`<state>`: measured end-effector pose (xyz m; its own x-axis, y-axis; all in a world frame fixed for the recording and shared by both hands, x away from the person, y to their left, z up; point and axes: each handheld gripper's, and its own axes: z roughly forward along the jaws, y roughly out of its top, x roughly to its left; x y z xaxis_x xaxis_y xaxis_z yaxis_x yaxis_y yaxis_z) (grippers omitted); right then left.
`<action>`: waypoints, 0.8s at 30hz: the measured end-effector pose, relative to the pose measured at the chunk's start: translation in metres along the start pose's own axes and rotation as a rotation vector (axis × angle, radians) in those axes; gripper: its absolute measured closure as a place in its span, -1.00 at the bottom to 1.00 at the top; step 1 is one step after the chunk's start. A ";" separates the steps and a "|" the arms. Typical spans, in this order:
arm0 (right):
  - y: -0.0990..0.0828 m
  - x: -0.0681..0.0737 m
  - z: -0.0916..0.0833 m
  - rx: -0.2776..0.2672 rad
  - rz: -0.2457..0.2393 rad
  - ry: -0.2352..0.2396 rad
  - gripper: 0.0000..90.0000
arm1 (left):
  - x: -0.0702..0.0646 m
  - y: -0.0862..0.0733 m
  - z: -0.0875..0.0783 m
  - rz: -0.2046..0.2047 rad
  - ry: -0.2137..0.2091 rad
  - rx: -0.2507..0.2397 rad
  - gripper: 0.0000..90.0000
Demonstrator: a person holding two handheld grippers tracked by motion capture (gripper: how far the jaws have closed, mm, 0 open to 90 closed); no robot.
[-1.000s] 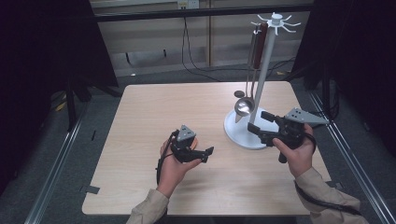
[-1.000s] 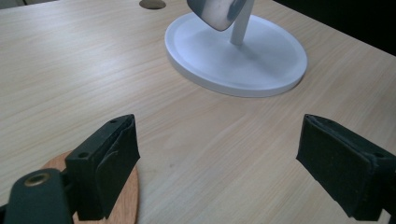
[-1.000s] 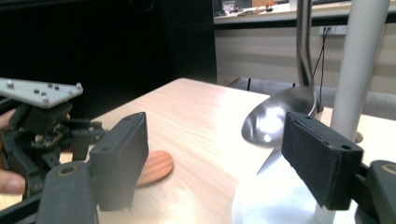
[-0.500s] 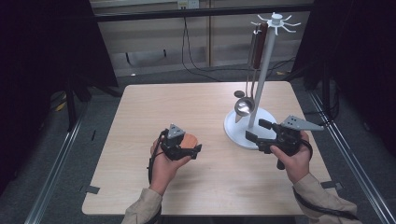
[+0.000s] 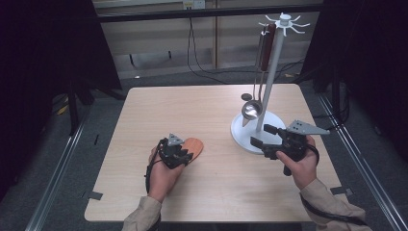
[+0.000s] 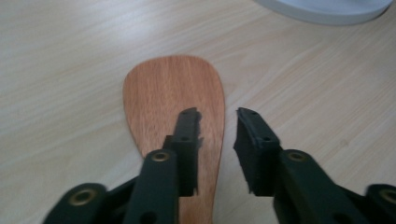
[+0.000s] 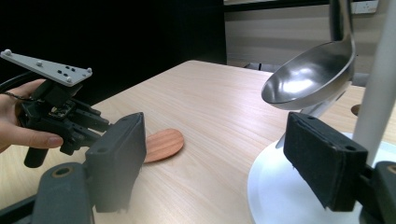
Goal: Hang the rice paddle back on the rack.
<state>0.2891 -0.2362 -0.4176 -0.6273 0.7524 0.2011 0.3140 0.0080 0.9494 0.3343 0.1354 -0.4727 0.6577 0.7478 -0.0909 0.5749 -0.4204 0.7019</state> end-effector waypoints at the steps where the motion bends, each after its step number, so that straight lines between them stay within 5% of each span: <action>1: 0.000 0.000 0.001 0.002 -0.002 0.003 -0.53 | 0.002 -0.002 -0.002 -0.002 0.007 0.018 0.73; 6: 0.002 0.002 0.008 -0.001 -0.002 0.026 -0.56 | 0.008 -0.009 -0.011 -0.009 0.045 0.051 0.91; 16: 0.003 0.002 0.019 0.015 -0.012 0.040 -0.64 | 0.014 -0.025 -0.016 -0.017 0.075 0.147 0.97; 21: 0.003 0.002 0.020 0.017 -0.015 0.043 -0.64 | 0.016 -0.030 -0.014 -0.021 0.065 0.171 0.98; 24: 0.003 0.002 0.019 0.013 -0.012 0.048 -0.64 | 0.014 -0.030 -0.013 -0.053 0.022 0.167 0.97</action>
<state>0.3025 -0.2218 -0.4185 -0.6642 0.7200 0.2012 0.3150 0.0255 0.9487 0.3206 0.1651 -0.4858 0.6144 0.7816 -0.1080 0.6829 -0.4582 0.5689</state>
